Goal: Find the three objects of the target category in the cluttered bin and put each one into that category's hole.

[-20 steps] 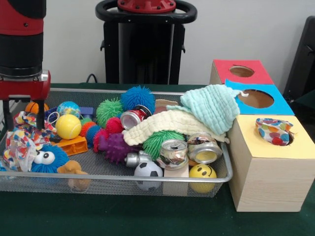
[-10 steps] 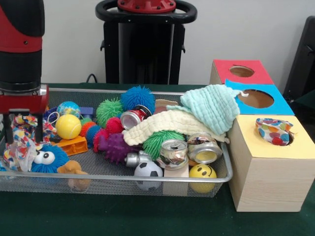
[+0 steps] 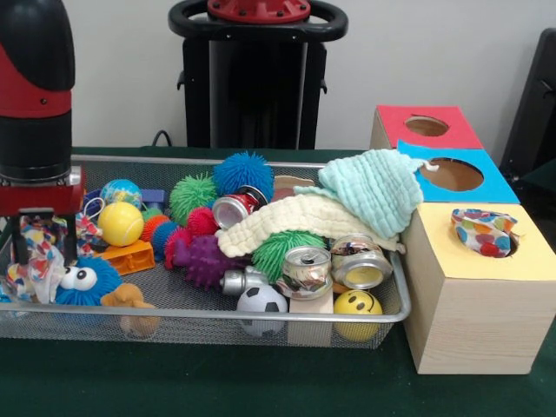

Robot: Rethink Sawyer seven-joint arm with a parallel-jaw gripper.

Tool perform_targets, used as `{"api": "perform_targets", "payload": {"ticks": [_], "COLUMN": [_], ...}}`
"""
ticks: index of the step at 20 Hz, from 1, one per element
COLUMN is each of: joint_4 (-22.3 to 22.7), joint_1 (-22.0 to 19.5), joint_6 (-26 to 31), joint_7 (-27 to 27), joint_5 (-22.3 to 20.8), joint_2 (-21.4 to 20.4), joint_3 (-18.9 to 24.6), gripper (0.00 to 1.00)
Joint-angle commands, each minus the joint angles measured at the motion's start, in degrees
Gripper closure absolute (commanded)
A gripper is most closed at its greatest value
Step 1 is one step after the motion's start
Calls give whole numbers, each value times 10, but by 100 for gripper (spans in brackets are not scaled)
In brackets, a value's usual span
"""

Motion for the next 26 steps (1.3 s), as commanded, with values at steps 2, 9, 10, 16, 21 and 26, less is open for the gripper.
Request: {"api": "perform_targets", "payload": {"ticks": [2, 9, 10, 16, 21, 26], "joint_4": [36, 15, 12, 13, 18, 24], "joint_1": [-3, 14, 16, 16, 3, -5], "joint_6": [88, 101, 96, 82, 56, 43], "joint_7": [-144, -111, -103, -99, -108, -108], "joint_5": [-25, -35, -36, -36, -34, -35], "joint_2": [30, 38, 40, 41, 45, 42], "joint_3": [-20, -46, -49, -54, -40, -38], "gripper": [0, 0, 0, 0, 0, 100]}}
